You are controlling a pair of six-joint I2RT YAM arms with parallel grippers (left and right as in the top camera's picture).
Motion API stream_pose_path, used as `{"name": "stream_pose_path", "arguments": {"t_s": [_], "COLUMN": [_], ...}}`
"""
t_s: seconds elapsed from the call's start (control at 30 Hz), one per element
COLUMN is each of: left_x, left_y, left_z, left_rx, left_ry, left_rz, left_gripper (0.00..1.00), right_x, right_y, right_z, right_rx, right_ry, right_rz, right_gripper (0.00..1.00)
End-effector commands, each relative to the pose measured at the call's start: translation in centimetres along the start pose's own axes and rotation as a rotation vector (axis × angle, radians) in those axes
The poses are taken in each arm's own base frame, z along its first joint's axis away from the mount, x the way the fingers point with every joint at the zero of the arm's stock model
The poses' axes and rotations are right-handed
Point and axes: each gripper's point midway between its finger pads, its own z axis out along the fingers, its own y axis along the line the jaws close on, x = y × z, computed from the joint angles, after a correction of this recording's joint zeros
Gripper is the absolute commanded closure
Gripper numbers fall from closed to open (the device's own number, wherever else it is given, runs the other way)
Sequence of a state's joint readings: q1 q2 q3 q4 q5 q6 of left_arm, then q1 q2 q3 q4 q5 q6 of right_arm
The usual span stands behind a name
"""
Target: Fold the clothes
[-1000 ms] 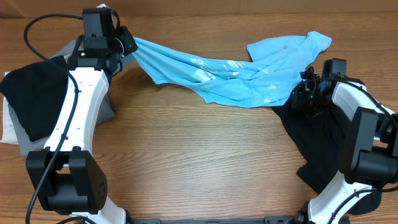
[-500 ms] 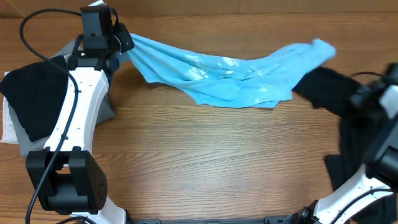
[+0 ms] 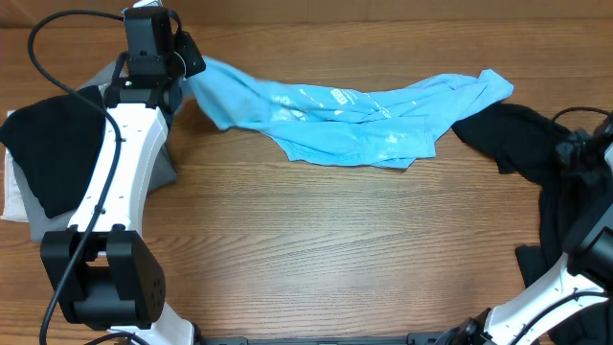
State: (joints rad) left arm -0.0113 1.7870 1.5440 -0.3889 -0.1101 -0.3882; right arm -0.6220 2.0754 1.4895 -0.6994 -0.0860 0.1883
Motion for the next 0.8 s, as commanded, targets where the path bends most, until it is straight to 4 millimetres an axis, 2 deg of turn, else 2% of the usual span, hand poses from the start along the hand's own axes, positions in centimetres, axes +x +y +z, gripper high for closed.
{"name": "stream_pose_path", "arguments": {"t_s": [0.0, 0.1, 0.17, 0.33, 0.5, 0.53, 0.67, 0.77], "left_x": [-1.1, -0.8, -0.8, -0.8, -0.6, -0.2, 1.1, 2.2], "left_y": [0.5, 0.6, 0.6, 0.6, 0.7, 0.5, -0.2, -1.0], "left_z": [0.3, 0.3, 0.3, 0.3, 0.3, 0.3, 0.2, 0.1], "left_rx": [-0.022, -0.025, -0.026, -0.026, -0.028, -0.015, 0.034, 0.068], "left_ry": [-0.024, -0.014, -0.012, -0.011, -0.003, 0.013, 0.075, 0.118], "left_rz": [0.010, 0.011, 0.012, 0.012, 0.013, 0.014, 0.017, 0.022], "left_gripper": [0.88, 0.88, 0.88, 0.88, 0.88, 0.87, 0.85, 0.79], "right_x": [0.2, 1.7, 3.7, 6.1, 7.5, 7.5, 6.8, 5.0], "right_y": [10.1, 12.9, 15.3, 16.1, 15.0, 14.2, 11.6, 8.8], "right_z": [-2.7, -2.8, -2.6, -0.4, 2.5, 3.5, 5.7, 6.5], "right_rx": [-0.416, -0.459, -0.462, -0.310, -0.236, -0.193, -0.102, 0.016], "right_ry": [-0.008, 0.003, 0.021, 0.065, 0.127, 0.137, 0.141, 0.100], "right_rz": [-0.345, -0.452, -0.570, -0.645, -0.638, -0.600, -0.547, -0.461], "right_gripper": [0.79, 0.80, 0.80, 0.82, 0.82, 0.83, 0.84, 0.83]}}
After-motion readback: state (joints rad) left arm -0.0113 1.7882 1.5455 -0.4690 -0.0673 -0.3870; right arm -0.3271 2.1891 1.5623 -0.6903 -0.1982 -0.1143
